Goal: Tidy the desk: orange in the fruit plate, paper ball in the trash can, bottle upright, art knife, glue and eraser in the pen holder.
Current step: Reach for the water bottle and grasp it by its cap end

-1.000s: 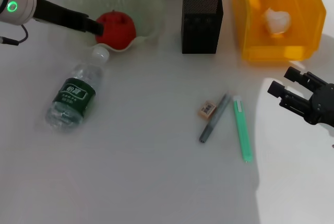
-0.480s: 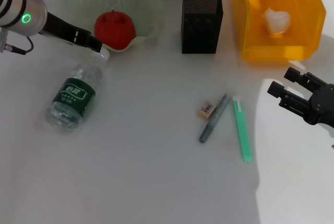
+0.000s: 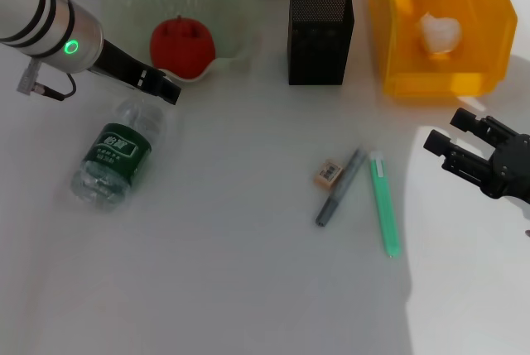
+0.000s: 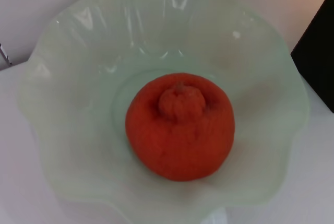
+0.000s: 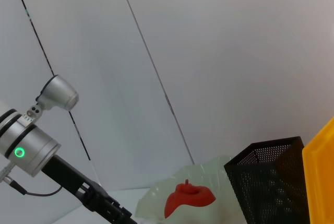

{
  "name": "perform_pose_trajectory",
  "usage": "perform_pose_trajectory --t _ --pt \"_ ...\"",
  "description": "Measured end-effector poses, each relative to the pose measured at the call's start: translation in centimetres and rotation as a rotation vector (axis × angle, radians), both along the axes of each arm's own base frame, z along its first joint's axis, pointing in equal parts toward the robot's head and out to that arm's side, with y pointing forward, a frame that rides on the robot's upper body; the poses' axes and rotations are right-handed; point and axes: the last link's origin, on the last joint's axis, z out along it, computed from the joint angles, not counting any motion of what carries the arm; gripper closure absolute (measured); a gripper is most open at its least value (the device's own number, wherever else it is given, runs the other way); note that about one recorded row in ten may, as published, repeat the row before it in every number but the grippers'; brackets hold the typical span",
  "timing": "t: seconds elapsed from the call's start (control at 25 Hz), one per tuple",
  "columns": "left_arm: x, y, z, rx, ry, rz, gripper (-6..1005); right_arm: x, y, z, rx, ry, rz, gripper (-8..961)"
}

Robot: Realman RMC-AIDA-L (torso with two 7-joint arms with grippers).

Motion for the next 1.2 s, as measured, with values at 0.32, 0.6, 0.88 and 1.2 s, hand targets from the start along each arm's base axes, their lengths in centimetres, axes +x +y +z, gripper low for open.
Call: perform_pose_trajectory --t 0.32,0.6,0.88,1.2 --pt "-0.7 0.2 -0.4 0.014 0.006 0.010 314 0.1 -0.2 -0.3 -0.008 0.007 -0.011 185" --pt "-1.3 0.5 -0.8 0.027 0.026 0.015 320 0.1 -0.2 -0.4 -0.012 0.008 -0.015 185" --pt "-1.4 0.7 -1.5 0.024 0.035 0.007 325 0.2 -0.3 -0.5 -0.012 0.012 -0.020 185" --pt "-1.4 0.9 -2.5 0.018 0.051 -0.015 332 0.3 -0.4 -0.5 -0.012 0.014 -0.025 185"
